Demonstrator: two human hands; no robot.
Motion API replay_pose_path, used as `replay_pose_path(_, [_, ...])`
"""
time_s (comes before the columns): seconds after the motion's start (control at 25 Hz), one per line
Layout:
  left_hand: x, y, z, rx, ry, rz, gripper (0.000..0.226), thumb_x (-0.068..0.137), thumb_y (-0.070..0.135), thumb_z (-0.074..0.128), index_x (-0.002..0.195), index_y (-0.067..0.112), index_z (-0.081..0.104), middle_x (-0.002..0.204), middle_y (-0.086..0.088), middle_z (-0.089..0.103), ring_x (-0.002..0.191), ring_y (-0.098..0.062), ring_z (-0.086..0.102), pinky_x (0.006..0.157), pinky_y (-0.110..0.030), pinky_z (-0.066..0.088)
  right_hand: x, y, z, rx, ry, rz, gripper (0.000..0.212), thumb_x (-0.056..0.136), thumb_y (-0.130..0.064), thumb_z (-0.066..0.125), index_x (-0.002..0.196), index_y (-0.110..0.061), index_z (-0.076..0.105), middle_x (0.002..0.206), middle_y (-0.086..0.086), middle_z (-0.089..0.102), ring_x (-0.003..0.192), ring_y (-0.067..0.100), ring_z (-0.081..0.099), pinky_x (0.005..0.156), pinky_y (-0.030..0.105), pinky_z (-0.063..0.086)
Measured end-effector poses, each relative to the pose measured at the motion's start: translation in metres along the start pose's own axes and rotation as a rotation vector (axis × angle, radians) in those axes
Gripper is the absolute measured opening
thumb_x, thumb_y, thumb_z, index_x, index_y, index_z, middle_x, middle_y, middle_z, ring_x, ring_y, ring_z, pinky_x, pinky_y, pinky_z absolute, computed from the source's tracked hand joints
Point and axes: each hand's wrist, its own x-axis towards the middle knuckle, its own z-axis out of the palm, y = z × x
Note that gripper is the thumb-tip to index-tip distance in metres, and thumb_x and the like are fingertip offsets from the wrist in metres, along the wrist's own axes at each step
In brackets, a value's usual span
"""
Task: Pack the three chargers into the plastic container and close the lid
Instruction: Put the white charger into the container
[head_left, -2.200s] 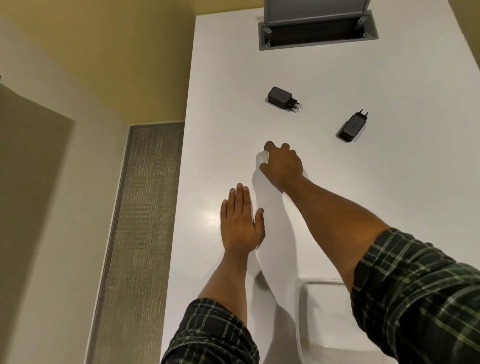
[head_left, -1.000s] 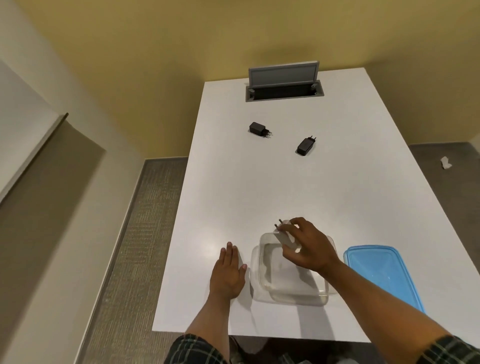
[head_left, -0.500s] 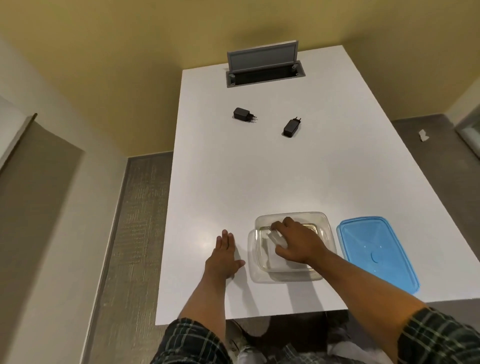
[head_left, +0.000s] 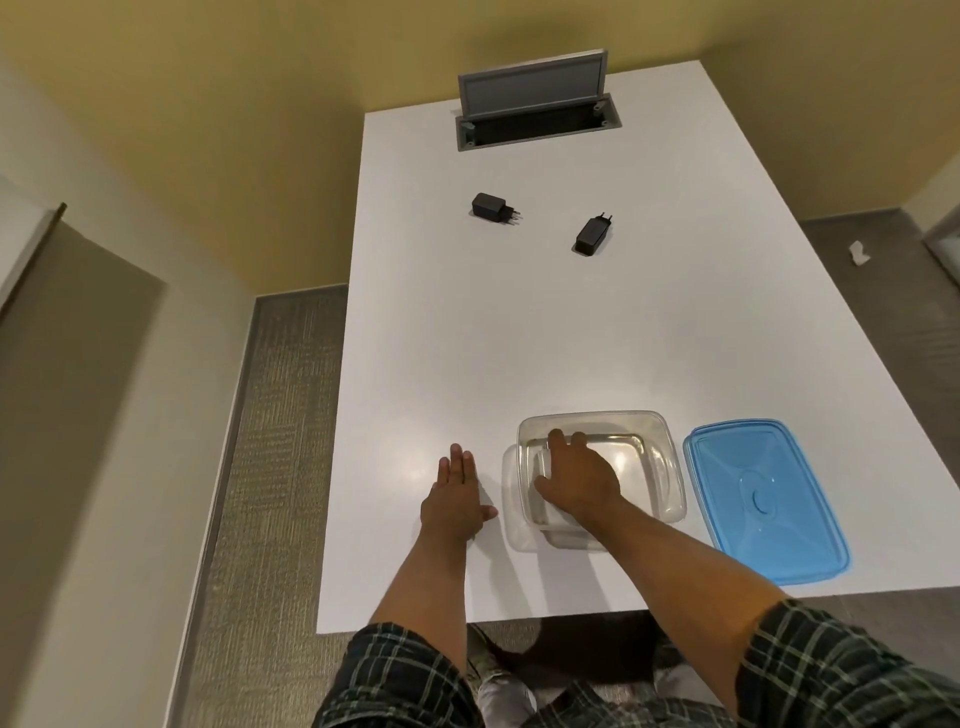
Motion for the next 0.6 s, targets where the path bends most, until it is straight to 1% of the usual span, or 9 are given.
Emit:
replay_pose_path(0.08, [0.004,0.005,-0.021,0.016,0.074,-0.013,0.096,0.099,0.044,0.053,0.156,0.009,-0.016,0.164,-0.006,-0.027,0.155,-0.027,-0.013,0.121,-0.045,0.024,0.011,-0.005,-0.022,-0.036,0.054,-0.053,0.064,0.088,-0.048,0.060,0.138,-0.015,0.036,0.131,0.015,0.045,0.092,0.034,0.067,0.064,0.035,0.052])
replay_pose_path(0.16, [0.006,0.007,-0.028,0.002,0.071,-0.017,0.097,0.099,0.044,0.054,0.156,0.009,-0.016,0.164,-0.007,-0.027,0.155,-0.027,-0.012,0.121,-0.044,0.025,0.013,-0.005,-0.028,-0.058,0.062,-0.065,0.067,0.089,-0.052,0.057,0.140,-0.015,0.035,0.133,0.016,0.045,0.095,0.034,0.067,0.065,0.035,0.050])
replay_pose_path(0.24, [0.003,0.003,-0.018,0.025,0.058,-0.027,0.097,0.099,0.045,0.054,0.156,0.009,-0.015,0.164,-0.006,-0.026,0.155,-0.027,-0.012,0.121,-0.044,0.026,0.006,-0.003,-0.021,-0.128,0.054,-0.092,0.068,0.090,-0.058,0.053,0.140,-0.015,0.035,0.131,0.015,0.049,0.097,0.033,0.067,0.067,0.036,0.049])
replay_pose_path(0.32, [-0.002,0.000,-0.008,0.025,0.047,-0.033,0.097,0.099,0.046,0.054,0.157,0.009,-0.015,0.164,-0.006,-0.026,0.155,-0.026,-0.011,0.121,-0.043,0.026,-0.002,0.002,-0.015,-0.225,0.112,-0.130,0.064,0.092,-0.061,0.046,0.137,-0.017,0.039,0.126,0.011,0.054,0.096,0.032,0.067,0.064,0.036,0.044])
replay_pose_path(0.44, [-0.004,-0.005,-0.002,0.044,0.024,-0.024,0.097,0.098,0.047,0.054,0.158,0.011,-0.013,0.165,-0.005,-0.024,0.156,-0.025,-0.009,0.119,-0.043,0.031,-0.006,0.012,-0.017,-0.305,0.226,-0.243,0.050,0.098,-0.056,0.039,0.127,-0.018,0.050,0.113,0.006,0.061,0.087,0.030,0.069,0.058,0.035,0.040])
replay_pose_path(0.48, [-0.004,-0.006,-0.001,0.040,0.008,-0.025,0.096,0.097,0.048,0.054,0.158,0.011,-0.010,0.166,-0.005,-0.021,0.156,-0.026,-0.006,0.117,-0.044,0.034,-0.007,0.016,-0.017,-0.315,0.254,-0.285,0.044,0.099,-0.053,0.040,0.119,-0.018,0.055,0.106,0.004,0.063,0.080,0.029,0.070,0.055,0.033,0.040])
replay_pose_path(0.52, [-0.005,-0.007,-0.002,0.047,0.005,-0.021,0.094,0.096,0.049,0.054,0.159,0.010,-0.003,0.168,-0.005,-0.013,0.156,-0.027,0.003,0.113,-0.044,0.039,-0.008,0.021,-0.016,-0.325,0.289,-0.330,0.037,0.098,-0.049,0.044,0.110,-0.018,0.060,0.097,0.002,0.065,0.072,0.028,0.069,0.051,0.032,0.042])
replay_pose_path(0.56, [-0.005,-0.007,-0.005,0.070,0.017,-0.018,0.087,0.096,0.048,0.052,0.158,0.008,0.008,0.168,-0.008,0.001,0.153,-0.029,0.017,0.108,-0.044,0.044,-0.008,0.026,-0.014,-0.330,0.332,-0.362,0.030,0.096,-0.045,0.049,0.100,-0.019,0.063,0.088,0.000,0.065,0.063,0.027,0.068,0.047,0.032,0.043])
replay_pose_path(0.6, [-0.006,-0.008,-0.008,0.093,0.052,-0.021,0.075,0.096,0.046,0.050,0.153,0.006,0.023,0.162,-0.010,0.021,0.143,-0.030,0.035,0.101,-0.043,0.048,-0.008,0.030,-0.014,-0.329,0.374,-0.376,0.025,0.094,-0.042,0.052,0.092,-0.019,0.063,0.081,-0.001,0.063,0.056,0.026,0.065,0.043,0.031,0.044])
